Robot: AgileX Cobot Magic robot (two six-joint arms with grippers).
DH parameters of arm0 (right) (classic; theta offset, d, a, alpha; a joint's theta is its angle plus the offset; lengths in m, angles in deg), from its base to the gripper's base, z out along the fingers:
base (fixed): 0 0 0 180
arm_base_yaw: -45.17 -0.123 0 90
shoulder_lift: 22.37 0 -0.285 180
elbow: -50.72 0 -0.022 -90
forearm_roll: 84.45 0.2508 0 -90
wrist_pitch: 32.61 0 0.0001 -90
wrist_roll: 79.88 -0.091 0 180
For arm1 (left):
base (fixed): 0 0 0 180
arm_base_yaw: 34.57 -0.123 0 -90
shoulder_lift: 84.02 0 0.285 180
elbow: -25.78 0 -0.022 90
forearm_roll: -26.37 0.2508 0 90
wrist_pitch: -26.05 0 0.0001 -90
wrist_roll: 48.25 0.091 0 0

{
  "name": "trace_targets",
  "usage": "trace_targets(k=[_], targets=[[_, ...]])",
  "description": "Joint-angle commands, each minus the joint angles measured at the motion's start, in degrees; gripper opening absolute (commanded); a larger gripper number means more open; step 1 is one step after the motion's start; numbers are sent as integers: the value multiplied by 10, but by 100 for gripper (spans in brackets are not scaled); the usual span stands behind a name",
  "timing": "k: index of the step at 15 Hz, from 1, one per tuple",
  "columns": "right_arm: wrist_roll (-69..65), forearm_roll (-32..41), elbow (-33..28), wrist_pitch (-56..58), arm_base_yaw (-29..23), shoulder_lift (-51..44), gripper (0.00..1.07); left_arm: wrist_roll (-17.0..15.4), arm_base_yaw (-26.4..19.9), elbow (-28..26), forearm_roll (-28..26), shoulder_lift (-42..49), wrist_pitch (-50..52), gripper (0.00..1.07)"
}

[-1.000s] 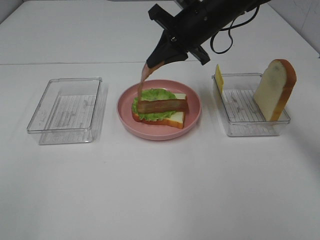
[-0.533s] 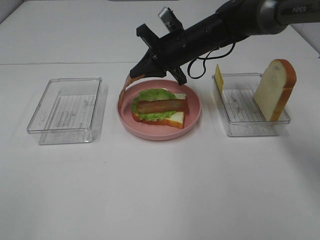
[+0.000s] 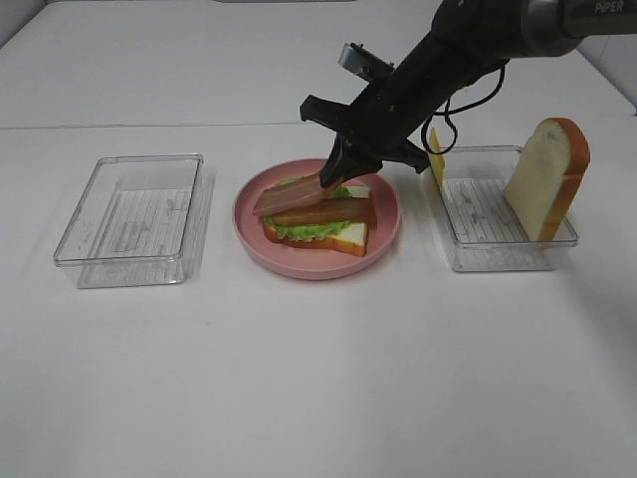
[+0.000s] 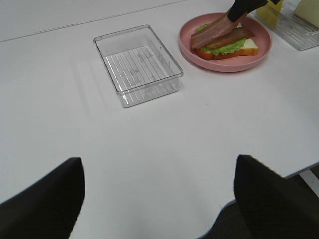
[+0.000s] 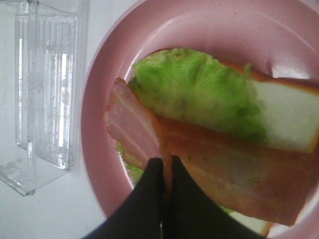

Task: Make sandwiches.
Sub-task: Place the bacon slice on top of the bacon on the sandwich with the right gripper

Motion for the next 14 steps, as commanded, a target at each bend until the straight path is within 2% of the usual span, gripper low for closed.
trace_targets(k=[1,5,7,9,10,11,12,14], targets=[[-14,-45,2,2,3,-9,0,-1,2,1,-5,14,6,78],[-54,-116,2,2,3,-9,0,-1,2,1,-5,14,6,78],[-54,-116,2,2,3,-9,0,-1,2,1,-5,14,6,78],[-54,-115,2,7,3,-9,37,-1,2,1,-5,14,6,78],[-48,-116,2,13,3,-11,63,-1,2,1,-5,14,6,78],[-48,-116,2,13,3,-11,63,-1,2,1,-5,14,6,78],[-8,-120,2,23,3,-29,79,-1,2,1,-5,14,6,78],[-1,-129,2,25,3,-58,78,-1,2,1,-5,14,6,78]])
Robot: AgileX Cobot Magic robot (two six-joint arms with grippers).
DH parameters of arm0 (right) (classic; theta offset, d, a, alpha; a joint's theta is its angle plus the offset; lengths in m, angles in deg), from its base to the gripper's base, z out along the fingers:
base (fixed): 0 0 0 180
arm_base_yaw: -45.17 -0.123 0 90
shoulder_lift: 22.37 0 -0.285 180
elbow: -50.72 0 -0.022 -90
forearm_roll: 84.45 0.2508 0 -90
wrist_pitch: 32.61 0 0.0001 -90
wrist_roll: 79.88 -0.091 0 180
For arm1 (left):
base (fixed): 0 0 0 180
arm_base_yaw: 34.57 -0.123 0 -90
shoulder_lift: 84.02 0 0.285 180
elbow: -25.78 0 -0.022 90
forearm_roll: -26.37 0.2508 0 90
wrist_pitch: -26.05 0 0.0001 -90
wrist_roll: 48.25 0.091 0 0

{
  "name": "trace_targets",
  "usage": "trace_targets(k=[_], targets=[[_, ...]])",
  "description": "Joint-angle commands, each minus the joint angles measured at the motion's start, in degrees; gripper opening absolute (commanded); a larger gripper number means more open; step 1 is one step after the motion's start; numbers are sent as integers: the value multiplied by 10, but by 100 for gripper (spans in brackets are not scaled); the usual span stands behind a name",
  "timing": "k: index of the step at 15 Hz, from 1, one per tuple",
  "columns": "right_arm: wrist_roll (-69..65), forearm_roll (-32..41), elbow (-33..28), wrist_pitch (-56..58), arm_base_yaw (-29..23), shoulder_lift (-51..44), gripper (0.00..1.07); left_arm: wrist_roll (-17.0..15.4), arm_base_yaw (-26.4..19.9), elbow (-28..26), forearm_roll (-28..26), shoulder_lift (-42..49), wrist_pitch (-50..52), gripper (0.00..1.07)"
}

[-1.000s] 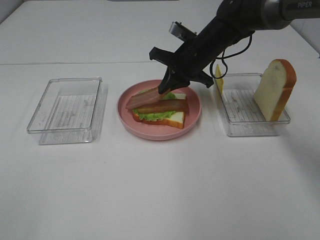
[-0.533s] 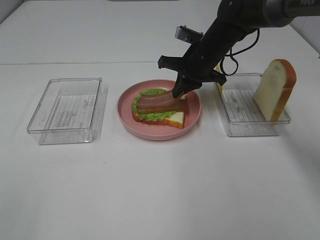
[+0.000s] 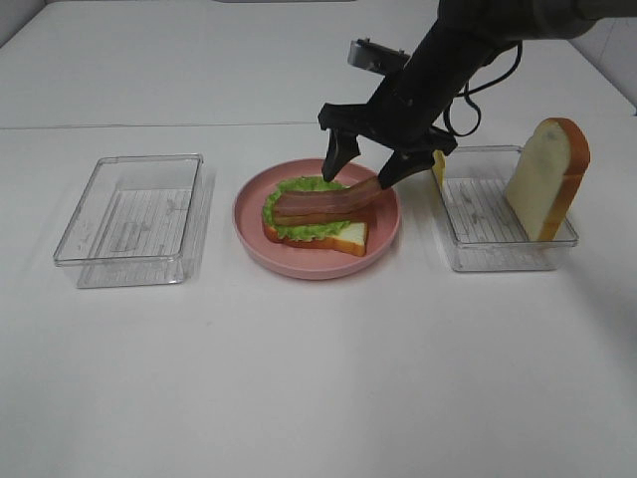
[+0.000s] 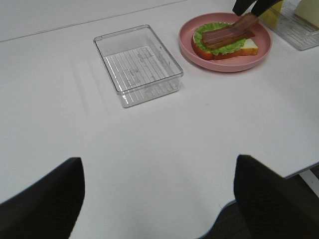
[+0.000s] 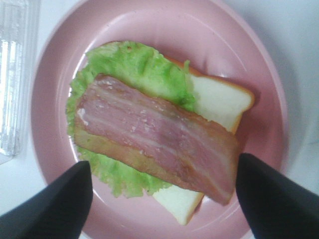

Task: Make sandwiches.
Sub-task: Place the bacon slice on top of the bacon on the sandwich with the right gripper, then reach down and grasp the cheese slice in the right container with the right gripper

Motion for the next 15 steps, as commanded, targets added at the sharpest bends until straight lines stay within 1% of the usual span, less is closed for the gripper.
trace_targets(k=[1,3,6,8,9,12,15], targets=[[6,-17,2,6,3,-39,78,-1,2,1,-5,14,6,78],[-32,-72,3,8,3,-62,78,-1,2,1,-5,14,6,78],[-91,-184,33,45,3,-73,78,-1,2,1,-5,14,6,78],[-107,-238,50,53,3,-73,78,-1,2,1,-5,14,6,78],[-108,-253,54,52,4,-73,78,-1,2,1,-5,14,6,78],[-119,-252,54,45,32,-66,78,-1,2,1,-5,14,6,78],[-89,-204,55,32,53,-52,75,-1,2,1,-5,14,6,78]])
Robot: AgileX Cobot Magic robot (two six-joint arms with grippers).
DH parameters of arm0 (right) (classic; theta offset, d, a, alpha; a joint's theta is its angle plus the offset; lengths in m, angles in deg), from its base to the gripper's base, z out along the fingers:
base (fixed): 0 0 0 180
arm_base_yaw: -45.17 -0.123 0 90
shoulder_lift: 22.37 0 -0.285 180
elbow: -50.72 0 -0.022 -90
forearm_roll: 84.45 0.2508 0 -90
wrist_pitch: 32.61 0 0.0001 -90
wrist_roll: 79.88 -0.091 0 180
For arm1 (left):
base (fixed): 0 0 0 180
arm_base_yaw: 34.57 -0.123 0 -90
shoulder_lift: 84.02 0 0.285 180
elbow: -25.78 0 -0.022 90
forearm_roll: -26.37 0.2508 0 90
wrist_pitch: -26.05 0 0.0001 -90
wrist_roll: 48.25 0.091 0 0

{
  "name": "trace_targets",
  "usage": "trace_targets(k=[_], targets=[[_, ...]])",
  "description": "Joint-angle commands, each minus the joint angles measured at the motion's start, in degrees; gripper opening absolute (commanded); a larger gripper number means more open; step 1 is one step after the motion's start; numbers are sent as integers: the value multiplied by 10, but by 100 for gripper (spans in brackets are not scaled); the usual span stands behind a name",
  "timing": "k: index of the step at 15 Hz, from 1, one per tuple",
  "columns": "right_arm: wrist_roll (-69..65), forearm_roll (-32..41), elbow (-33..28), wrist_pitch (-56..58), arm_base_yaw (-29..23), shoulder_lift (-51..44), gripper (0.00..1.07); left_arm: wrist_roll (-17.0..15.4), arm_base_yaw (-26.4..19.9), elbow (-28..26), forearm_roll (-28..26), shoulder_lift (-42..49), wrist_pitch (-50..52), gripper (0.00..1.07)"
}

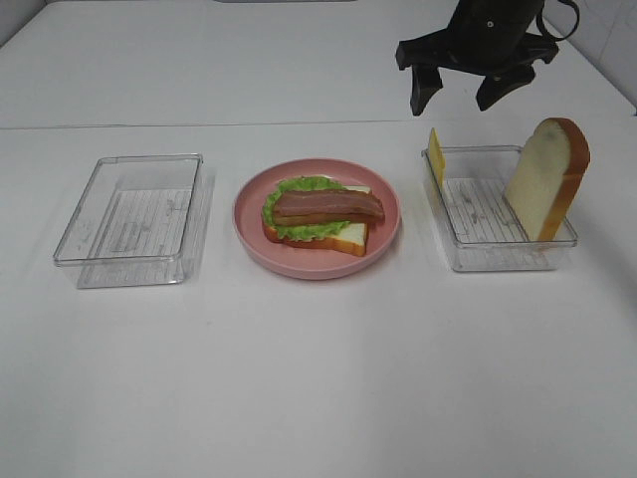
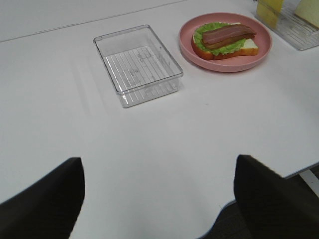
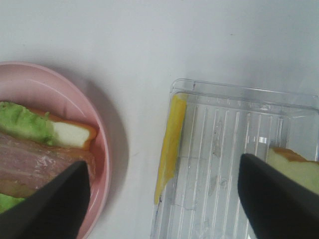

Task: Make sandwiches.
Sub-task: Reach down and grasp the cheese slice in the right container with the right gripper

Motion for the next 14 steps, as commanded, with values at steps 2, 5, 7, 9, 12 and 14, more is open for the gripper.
trace_targets(k=[2,5,7,9,12,14], targets=[[21,40,4,-17,9,19,75,-1,2,1,-5,14,6,78],[19,37,38,-18,10,58,75,-1,2,1,-5,13,6,78],[14,30,54,-14,14,77,75,-1,2,1,-5,13,6,78],[11,31,66,-2,23,101,74,-1,2,1,-5,13,6,78],[13,44,66,-1,29,105,69,-1,2,1,-5,13,6,78],[14,43,66,-1,29,105,65,-1,2,1,-5,13,6,78]])
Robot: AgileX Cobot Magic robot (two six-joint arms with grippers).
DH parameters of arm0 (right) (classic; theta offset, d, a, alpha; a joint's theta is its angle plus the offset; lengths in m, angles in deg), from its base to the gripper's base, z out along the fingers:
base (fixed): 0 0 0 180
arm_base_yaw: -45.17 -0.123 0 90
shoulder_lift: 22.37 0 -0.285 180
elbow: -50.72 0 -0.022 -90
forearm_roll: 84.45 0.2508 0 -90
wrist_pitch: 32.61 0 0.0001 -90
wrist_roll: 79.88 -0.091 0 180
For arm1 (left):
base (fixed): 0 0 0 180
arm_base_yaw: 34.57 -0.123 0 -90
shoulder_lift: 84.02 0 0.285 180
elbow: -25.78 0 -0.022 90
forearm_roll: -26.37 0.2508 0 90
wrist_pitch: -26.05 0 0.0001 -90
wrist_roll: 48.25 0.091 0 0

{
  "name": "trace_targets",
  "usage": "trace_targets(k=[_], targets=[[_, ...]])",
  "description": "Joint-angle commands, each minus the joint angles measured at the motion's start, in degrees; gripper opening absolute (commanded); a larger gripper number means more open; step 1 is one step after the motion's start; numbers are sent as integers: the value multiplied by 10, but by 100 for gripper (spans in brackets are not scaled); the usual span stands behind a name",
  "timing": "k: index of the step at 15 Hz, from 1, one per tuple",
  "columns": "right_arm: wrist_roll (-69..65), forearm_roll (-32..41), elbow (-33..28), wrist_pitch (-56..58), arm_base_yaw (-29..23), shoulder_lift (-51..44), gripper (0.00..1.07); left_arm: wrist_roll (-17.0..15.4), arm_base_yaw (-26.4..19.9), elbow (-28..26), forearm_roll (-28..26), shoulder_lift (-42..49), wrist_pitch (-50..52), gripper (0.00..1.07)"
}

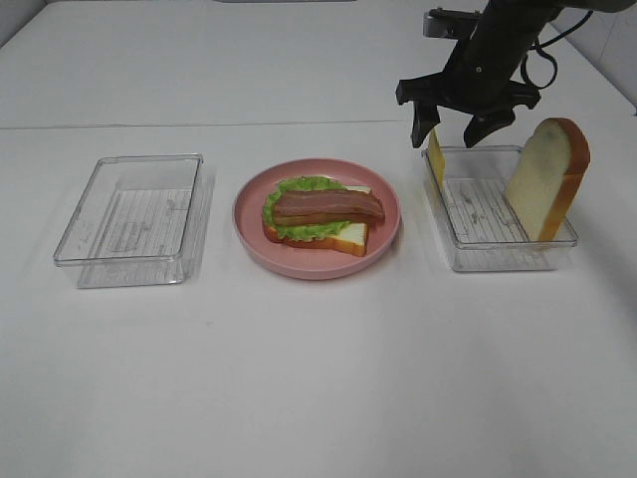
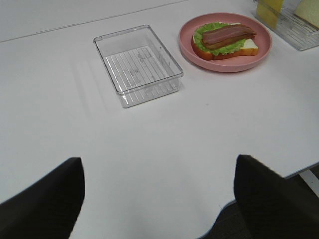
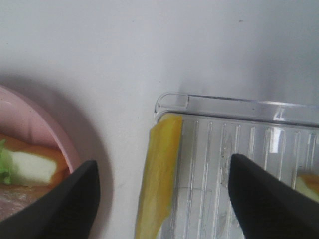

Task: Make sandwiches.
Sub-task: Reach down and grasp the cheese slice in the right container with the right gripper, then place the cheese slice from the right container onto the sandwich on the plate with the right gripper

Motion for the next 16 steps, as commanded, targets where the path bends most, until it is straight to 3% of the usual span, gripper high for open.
trace_targets(k=[1,6,7,8,9,10,16], targets=[[1,3,4,5,3,3,62,-1,2,1,-4,13,5,78],[1,3,5,22,3,23,52,-1,2,1,-4,13,5,78],[1,3,13,25,3,22,28,-1,2,1,-4,13,5,78],[1,3,15,26,3,22,23,-1,2,1,-4,13,5,78],[1,3,15,26,3,21,7,-1,2,1,-4,13,5,78],[1,3,15,29,3,21,0,-1,2,1,-4,13,5,78],[1,3,15,41,3,-10,0,-1,2,1,-4,13,5,78]])
